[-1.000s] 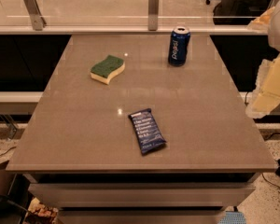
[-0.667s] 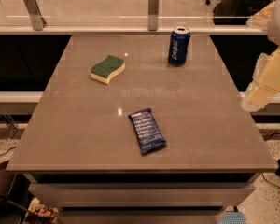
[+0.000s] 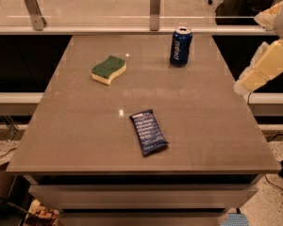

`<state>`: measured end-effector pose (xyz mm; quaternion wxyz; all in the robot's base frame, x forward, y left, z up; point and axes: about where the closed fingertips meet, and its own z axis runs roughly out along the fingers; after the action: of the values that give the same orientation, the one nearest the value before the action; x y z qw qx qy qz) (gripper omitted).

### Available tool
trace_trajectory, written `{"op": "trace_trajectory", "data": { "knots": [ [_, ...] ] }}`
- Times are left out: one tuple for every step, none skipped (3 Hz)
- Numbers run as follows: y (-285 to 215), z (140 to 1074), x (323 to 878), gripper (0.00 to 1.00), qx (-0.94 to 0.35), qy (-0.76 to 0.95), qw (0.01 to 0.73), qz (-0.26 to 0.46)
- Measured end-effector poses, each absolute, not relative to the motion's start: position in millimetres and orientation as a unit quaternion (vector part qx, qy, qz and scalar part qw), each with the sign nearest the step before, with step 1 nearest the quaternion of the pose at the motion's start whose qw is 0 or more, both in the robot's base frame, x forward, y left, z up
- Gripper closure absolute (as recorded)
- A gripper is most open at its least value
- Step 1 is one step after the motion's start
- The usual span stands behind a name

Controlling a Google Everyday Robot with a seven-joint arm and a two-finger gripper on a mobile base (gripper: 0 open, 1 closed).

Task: Pick pepsi can

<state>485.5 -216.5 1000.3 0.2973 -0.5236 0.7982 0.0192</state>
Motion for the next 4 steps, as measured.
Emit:
{"op": "trace_trajectory", "data": {
  "knots": [
    [-220.8,994.1,503.2,0.0,-0.477,0.808,0.344,0.045],
    [-226.4,988.7,526.1,0.0,-0.425,0.817,0.388,0.044],
    [-226.9,994.4,534.9,0.0,-0.417,0.813,0.404,0.036],
    [-226.8,994.3,534.9,0.0,-0.417,0.813,0.404,0.036]
  ]
}}
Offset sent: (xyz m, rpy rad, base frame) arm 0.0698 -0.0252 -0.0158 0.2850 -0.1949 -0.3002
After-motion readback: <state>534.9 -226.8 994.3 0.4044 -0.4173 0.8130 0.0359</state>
